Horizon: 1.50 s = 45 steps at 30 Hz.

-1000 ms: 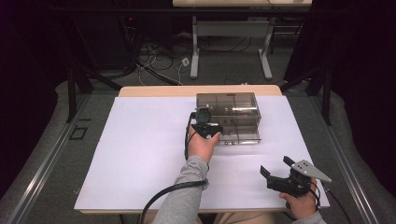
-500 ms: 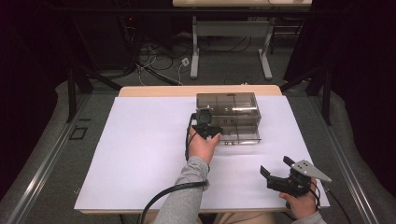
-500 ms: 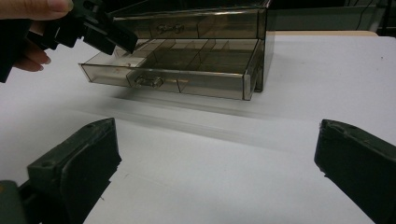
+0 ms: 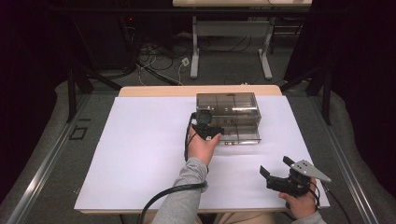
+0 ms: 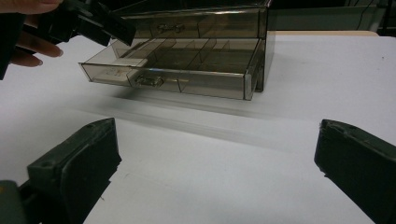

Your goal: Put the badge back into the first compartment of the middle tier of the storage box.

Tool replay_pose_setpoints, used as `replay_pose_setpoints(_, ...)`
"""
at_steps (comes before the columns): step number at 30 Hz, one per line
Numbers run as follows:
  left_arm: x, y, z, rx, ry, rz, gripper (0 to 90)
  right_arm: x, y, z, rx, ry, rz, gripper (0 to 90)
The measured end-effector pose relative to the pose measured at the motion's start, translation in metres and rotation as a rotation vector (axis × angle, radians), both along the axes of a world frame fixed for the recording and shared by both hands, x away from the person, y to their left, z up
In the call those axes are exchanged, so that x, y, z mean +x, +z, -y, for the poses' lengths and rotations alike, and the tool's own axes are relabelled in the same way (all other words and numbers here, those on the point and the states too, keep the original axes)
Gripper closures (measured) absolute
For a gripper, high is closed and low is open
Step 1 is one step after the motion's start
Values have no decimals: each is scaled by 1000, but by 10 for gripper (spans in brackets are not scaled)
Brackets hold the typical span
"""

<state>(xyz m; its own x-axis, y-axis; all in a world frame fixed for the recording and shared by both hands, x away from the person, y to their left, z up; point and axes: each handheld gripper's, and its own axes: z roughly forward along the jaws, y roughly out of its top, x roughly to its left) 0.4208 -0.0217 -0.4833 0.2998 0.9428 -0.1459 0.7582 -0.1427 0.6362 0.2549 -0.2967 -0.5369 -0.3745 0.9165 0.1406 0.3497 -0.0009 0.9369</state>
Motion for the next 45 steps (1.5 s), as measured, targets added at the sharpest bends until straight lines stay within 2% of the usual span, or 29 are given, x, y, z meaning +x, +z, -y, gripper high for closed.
replay_pose_setpoints(7,-5,3,-3,-9,-18,37,237,0,0,0,-3,1,3,0)
replay_pose_setpoints(16,-12,0,-12,-33,-38,58,166,-1,-1,1,-10,-8,-6,0)
replay_pose_setpoints(22,-20,-1,-17,-51,-76,82,146,0,-1,1,-7,-11,-6,0)
replay_pose_setpoints(24,-22,-2,-19,-42,-87,83,119,0,-1,0,-8,-10,-6,0)
replay_pose_setpoints(30,-30,-3,-23,-72,-100,100,94,0,-2,-1,-7,-8,-5,0)
replay_pose_setpoints(36,-35,-4,-24,-68,-130,124,41,0,-2,-1,-9,-7,-5,0)
replay_pose_setpoints(39,-39,-6,-24,-68,-145,124,39,0,-2,-1,-6,-11,-7,0)
replay_pose_setpoints(45,-47,-11,-24,-72,-174,157,37,0,-2,1,-8,-13,-11,0)
